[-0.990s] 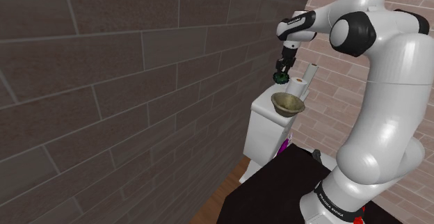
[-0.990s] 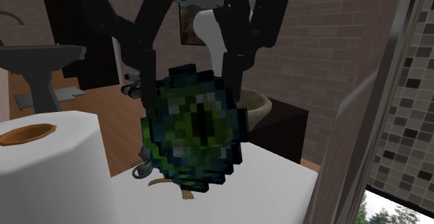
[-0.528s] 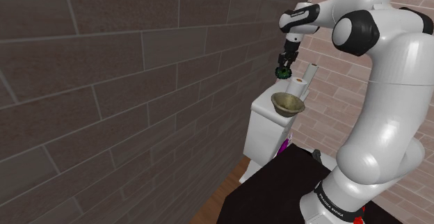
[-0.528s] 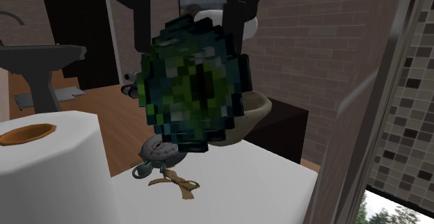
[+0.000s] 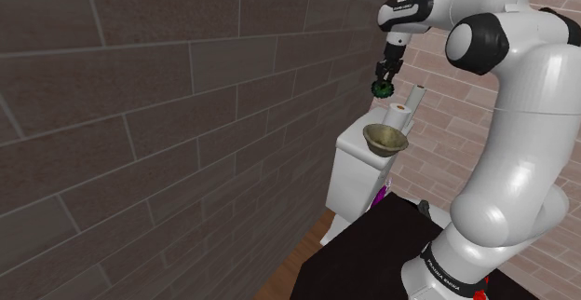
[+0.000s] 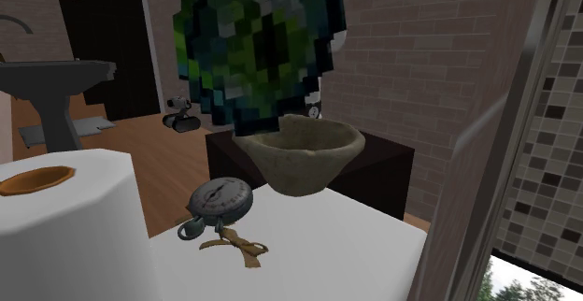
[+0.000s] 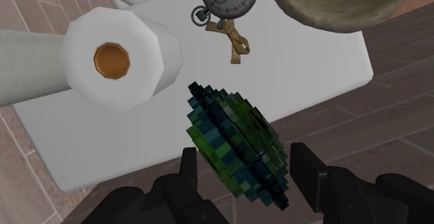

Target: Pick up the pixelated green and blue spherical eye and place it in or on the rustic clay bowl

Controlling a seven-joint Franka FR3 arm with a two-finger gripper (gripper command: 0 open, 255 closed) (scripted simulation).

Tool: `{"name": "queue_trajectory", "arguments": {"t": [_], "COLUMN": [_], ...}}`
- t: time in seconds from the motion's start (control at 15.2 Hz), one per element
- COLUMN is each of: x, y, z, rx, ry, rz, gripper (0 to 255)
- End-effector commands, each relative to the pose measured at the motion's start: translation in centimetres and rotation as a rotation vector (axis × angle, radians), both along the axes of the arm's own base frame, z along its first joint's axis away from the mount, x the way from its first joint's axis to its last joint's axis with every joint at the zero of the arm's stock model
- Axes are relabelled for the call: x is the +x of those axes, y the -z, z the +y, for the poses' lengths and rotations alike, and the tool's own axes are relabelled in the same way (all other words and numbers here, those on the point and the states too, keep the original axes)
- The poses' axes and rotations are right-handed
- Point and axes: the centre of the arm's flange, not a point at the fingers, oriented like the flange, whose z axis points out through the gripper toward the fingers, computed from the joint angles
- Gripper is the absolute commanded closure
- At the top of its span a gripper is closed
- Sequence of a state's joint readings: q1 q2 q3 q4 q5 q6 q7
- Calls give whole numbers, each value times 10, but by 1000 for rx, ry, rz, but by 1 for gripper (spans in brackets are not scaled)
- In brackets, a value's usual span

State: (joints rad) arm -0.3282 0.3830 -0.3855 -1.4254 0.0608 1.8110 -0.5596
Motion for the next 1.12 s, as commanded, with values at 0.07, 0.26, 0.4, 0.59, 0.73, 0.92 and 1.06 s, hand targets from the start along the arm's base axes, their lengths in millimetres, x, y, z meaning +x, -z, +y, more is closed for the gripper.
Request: {"name": "queue_trajectory", "arguments": {"t": [0.07,0.26,0.4,0.59,0.73,0.92,1.06], "x": [-1,-31,-51,-80,-100,-130,-148], "y": [-13,-19,-23,-29,-33,-39,-42], "z": [0,26,43,68,85,111,127], "rx": [0,0,0,0,0,0,0], "ry": [0,0,0,0,0,0,0], "rz": [0,0,0,0,0,0,0], "gripper": [255,255,255,255,255,255,255]}}
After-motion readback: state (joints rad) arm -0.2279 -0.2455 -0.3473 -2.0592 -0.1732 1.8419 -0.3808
